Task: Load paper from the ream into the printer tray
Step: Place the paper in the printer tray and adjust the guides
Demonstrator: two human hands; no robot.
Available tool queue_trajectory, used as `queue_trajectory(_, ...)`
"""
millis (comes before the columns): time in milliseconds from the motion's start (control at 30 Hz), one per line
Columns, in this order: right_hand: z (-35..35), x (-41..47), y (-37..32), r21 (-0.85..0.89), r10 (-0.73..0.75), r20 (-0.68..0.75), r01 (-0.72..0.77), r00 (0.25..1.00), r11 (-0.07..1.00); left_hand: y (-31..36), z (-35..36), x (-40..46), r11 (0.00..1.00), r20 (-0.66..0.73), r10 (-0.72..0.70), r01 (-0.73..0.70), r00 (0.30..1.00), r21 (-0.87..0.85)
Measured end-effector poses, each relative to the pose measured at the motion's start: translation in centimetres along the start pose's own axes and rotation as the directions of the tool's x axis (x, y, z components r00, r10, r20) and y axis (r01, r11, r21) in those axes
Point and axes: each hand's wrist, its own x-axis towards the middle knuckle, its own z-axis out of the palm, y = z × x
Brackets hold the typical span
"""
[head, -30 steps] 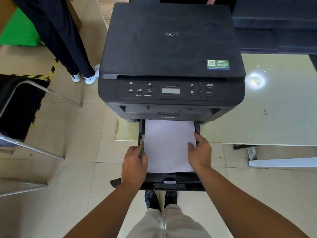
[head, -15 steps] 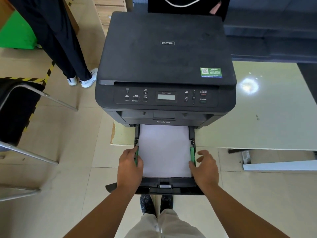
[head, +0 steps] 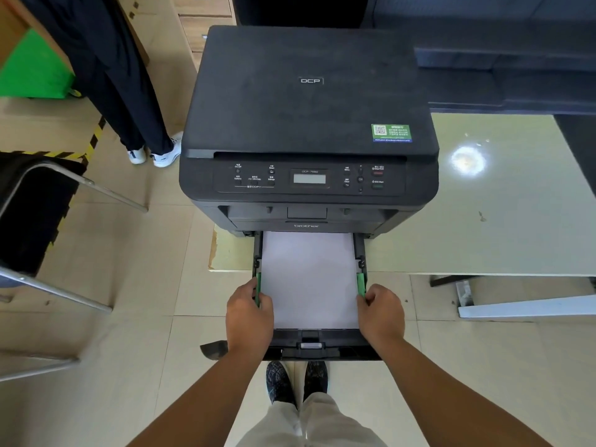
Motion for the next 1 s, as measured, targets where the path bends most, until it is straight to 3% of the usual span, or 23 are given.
queue_trajectory(533, 0.0, -0.1, 0.1, 0.036, -0.02, 0.031, 0.019, 0.999, 0.999, 0.3, 0.0, 0.0, 0.994, 0.032, -0.092, 0.093, 0.995, -0.054)
queue_trajectory(733, -0.2, -0.1, 0.3, -0.002, -0.039, 0.035, 0.039, 0.999, 0.999, -0.7, -0.4, 0.2, 0.999, 0.071, -0.036, 0.037, 0.997, -0.013)
queue_trajectory(800, -0.3, -0.4, 0.1, -0.01, -0.043, 0.033, 0.044, 0.999, 0.999, -1.2, -0.6, -0.1, 0.998, 0.124, 0.054, -0.059, 0.991, 0.037)
queue_trajectory(867, -0.8, -1.2, 0.0, -0.143, -0.18, -0.093, 0.166, 0.979, 0.976, -2.2, -1.2, -0.8, 0.942, 0.203, 0.251, -0.287, 0.946, 0.175)
queue_trajectory(933, -1.1, -3.2, 0.1, -0.298, -0.443, -0.168, 0.383, 0.88, 0.874, -3.1, -2.3, -2.2, 0.758, 0.265, 0.494, -0.559, 0.828, 0.336)
queue_trajectory(1000, -1.1, -6.2, 0.5, -0.285, -0.706, 0.011, 0.678, 0.709, 0.677, -3.5, -3.7, -4.3, 0.617, 0.349, 0.611, -0.703, 0.711, 0.354)
